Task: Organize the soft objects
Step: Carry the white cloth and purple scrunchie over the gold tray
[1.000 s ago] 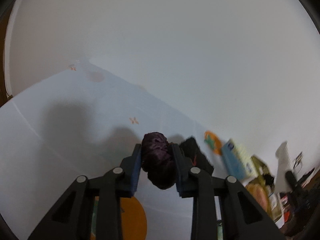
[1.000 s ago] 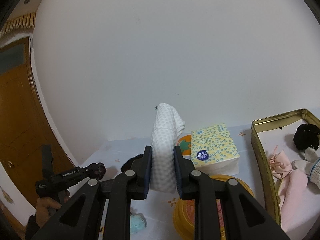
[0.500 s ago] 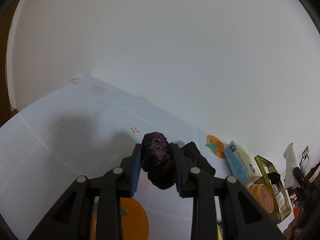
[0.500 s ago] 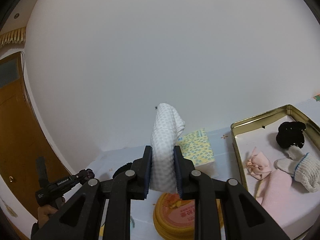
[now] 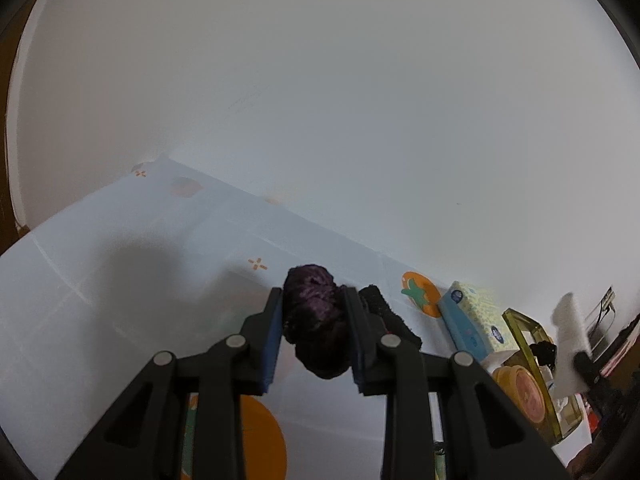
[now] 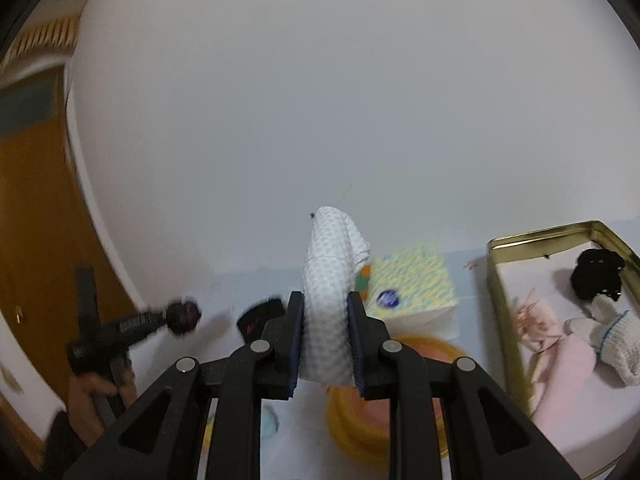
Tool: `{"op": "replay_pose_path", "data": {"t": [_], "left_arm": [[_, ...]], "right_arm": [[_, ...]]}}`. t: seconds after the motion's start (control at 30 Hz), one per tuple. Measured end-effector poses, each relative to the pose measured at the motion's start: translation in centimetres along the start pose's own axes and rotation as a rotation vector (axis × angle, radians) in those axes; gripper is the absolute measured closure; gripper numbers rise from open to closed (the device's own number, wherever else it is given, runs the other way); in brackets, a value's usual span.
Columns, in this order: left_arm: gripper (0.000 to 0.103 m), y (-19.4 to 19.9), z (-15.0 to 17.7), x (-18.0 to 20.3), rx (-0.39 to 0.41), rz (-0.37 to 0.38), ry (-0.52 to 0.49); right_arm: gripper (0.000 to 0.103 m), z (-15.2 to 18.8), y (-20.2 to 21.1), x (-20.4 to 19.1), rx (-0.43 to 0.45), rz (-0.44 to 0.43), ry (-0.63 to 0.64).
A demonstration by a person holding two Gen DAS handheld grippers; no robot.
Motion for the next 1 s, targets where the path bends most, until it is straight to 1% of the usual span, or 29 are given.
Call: {"op": "replay_pose_path", "data": {"t": [0.13, 0.3, 0.57, 0.73, 1.0], "left_arm": [[0.075, -0.3, 0.3, 0.4, -0.002, -0.012, -0.018], [0.075, -0.3, 0.8, 0.5, 0.003, -0.029, -0.017], [0.075, 0.3, 1.3, 0.5, 0.008, -0.058, 0.001], [0.075, 0.9, 1.8, 0.5, 0.010, -0.065, 0.021], [0.075, 1.6, 2.3, 1.8, 0.020, -0.072, 0.000]], "right_arm": [[0.080, 2.2, -0.8, -2.2, -0.065, -0.019, 0.069], [0.080, 3.6, -0.7, -3.2, -0.107, -0.036, 0.092], [0.080, 3.9, 0.0, -4.2, -0.086, -0.041, 0.160], [0.080, 4.4, -0.4, -4.4, -0.111, -0.052, 0.176], [0.080, 5.1, 0.0, -4.1, -0.130, -0.065, 0.210]]}}
Point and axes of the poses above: each gripper's, at about its wrist camera, not at the fingertips, and y roughly against the way its jaws point, x to its right, z to its underside, the point moved 9 cm from there along -y, roughly the way its jaws point, and after that the axes turned 13 degrees about -y, right-handed, at the moved point
